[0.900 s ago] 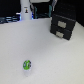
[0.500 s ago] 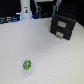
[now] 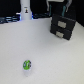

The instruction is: Open the kcup holder, insert the kcup into the holder, and close the kcup holder

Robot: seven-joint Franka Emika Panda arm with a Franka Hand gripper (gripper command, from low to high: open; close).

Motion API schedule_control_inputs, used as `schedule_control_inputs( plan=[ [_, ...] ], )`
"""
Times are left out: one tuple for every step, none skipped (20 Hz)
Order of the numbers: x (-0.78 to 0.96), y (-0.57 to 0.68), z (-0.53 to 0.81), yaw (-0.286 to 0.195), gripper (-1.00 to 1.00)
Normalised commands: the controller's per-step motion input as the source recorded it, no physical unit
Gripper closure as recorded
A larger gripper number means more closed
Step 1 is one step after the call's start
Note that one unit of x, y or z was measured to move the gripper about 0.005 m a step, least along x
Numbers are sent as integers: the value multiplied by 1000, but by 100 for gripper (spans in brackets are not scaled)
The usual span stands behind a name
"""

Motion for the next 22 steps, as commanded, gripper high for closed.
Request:
schedule_control_inputs(
  plan=[
    [-211,690,-141,-168,-100],
    [-214,654,-142,-163,-100],
    [-210,654,-150,-164,-100],
    [-210,644,-163,-163,-100],
    [-208,629,-173,-160,-100],
    [-207,613,-187,-160,-100],
    [-200,590,-205,-158,-100],
    [-192,563,-222,-157,-100],
    [-185,556,-230,-156,-100],
    [-173,549,-235,-157,-100],
    [-162,541,-236,-157,-100],
    [-178,529,-234,-154,-100],
    [-175,522,-253,-150,-100],
    [-180,511,-256,-147,-100],
    [-179,506,-259,-146,-100],
    [-183,497,-264,-147,-100],
    [-167,480,-287,-151,-100],
    [-158,463,-300,-155,-100],
    [-153,428,-312,-156,-100],
    [-144,365,-335,-167,-100],
    [-159,306,-348,-178,-100],
    [-109,106,-328,-150,-100]
  ],
)
